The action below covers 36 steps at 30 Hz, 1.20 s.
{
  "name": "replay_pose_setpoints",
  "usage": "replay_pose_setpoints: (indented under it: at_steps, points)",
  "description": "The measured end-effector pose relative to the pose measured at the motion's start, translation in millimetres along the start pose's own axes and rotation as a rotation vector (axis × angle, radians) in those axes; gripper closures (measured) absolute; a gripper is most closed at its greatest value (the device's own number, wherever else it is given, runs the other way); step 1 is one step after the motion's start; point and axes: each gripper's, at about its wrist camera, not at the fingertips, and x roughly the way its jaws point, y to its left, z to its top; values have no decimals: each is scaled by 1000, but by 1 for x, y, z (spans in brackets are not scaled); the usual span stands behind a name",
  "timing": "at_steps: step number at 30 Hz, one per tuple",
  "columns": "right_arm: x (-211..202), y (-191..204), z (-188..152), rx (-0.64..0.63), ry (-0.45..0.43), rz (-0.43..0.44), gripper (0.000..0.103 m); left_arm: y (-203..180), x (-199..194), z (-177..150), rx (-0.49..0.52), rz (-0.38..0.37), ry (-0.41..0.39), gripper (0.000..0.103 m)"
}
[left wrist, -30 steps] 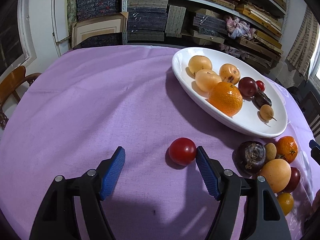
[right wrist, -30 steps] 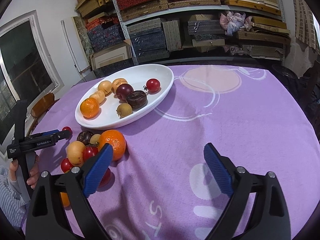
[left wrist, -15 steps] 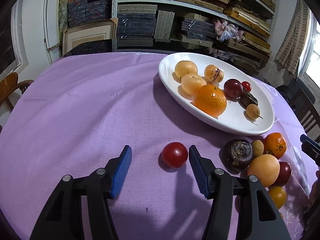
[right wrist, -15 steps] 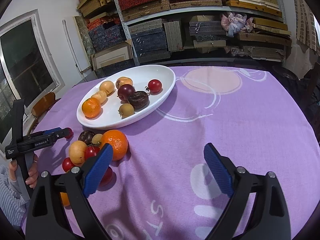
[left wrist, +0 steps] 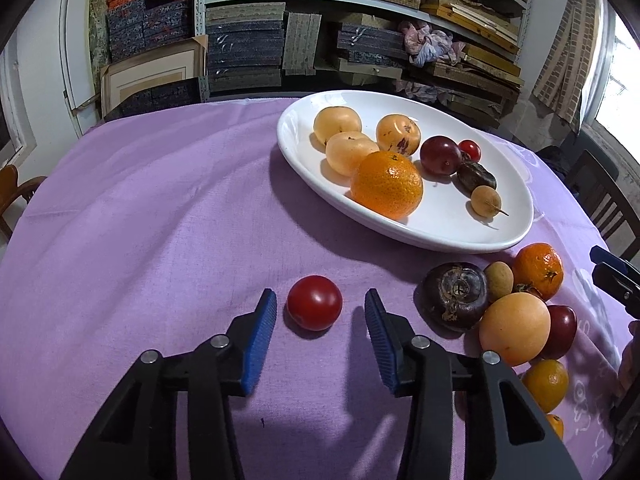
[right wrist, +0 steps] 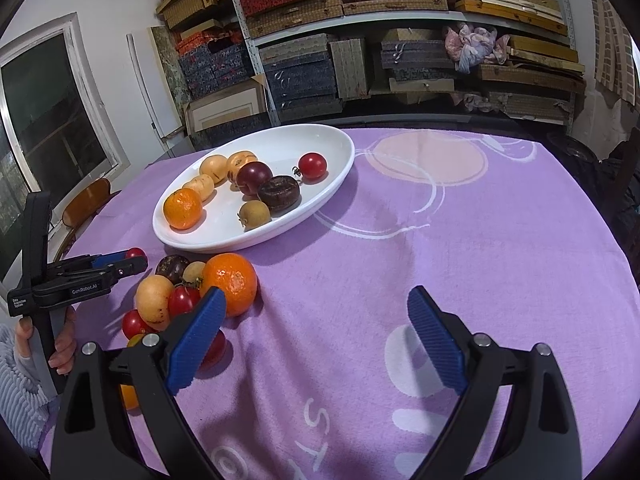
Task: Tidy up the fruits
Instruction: 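Grasp a red cherry tomato with the left tool while the right tool grasps the large red plum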
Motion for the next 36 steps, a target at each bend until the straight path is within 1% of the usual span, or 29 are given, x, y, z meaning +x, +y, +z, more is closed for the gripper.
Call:
replay_pose_setpoints:
  at_steps: [2,6,10,11,12,13,15,16,17,22,26,29,31,36]
  points:
    - [0,0,0,-1,0,1,13,2,0,0,-11,-5,0,65]
    - [2,4,-2,-15,4,12,13,0,0,0,-6,-3,0,65]
    - [5,20,-7,-77,22,48,13,-1,0,-1,-5,3,1,65]
    - [4,26,-8,-99,24,58,18,-1,0,-1,-5,5,1,65]
    - [4,32,-9,-124,32,70,27,-1,0,-1,-7,7,1,66]
    - [5,39,-11,-148,43,83,32,0,0,-1,-11,9,0,68]
    - [7,51,-16,-191,66,88,47,3,-1,-1,-28,8,-3,73]
    - [6,55,-18,-209,66,96,48,5,-1,-2,-36,6,-5,74]
    - [6,59,-19,-223,70,103,48,6,-2,-2,-43,5,-5,76]
    - [7,72,-26,-259,104,159,48,7,-2,-3,-45,4,-6,76]
    - [9,79,-29,-269,119,153,48,6,-3,-3,-40,5,-5,76]
    - [16,75,-29,-240,149,140,48,6,-3,-4,-37,5,-4,76]
    - [18,69,-27,-200,153,146,48,5,-3,-4,-33,4,-4,76]
    - [28,67,-24,-167,194,151,48,4,-2,-3,-29,7,-3,76]
